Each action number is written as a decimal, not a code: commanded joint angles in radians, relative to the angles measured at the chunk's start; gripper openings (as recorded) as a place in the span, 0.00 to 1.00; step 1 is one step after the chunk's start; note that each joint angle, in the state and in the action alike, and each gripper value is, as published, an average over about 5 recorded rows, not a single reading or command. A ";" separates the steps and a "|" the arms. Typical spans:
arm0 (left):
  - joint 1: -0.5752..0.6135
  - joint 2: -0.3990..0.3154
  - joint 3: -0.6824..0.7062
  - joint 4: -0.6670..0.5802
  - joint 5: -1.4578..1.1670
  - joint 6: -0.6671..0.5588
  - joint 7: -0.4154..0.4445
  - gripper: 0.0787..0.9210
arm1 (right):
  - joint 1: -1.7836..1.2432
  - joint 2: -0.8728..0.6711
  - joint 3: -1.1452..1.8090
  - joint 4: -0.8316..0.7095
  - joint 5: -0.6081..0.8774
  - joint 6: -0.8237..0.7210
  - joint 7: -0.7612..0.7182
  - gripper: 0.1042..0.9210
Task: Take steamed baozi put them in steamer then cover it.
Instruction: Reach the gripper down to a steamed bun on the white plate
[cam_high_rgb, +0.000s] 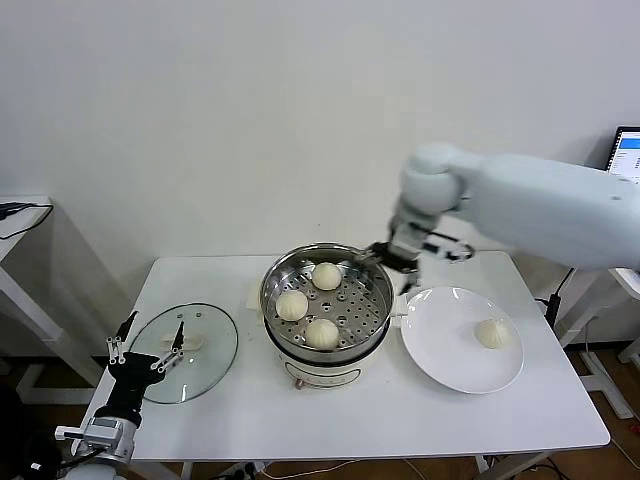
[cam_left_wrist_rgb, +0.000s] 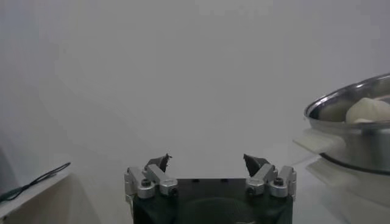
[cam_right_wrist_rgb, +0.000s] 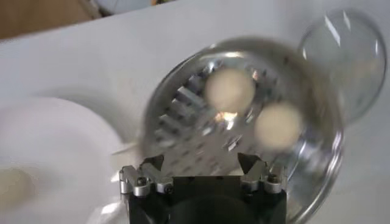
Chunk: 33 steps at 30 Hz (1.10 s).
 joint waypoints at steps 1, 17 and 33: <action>0.000 -0.001 0.017 -0.004 0.007 -0.001 -0.002 0.88 | -0.310 -0.331 0.290 -0.145 -0.092 -0.217 -0.128 0.88; 0.003 -0.003 0.052 -0.004 0.025 -0.003 -0.014 0.88 | -0.793 -0.183 0.800 -0.420 -0.412 -0.194 -0.011 0.88; 0.001 -0.006 0.046 0.013 0.026 -0.005 -0.015 0.88 | -0.803 -0.051 0.804 -0.525 -0.472 -0.188 0.034 0.88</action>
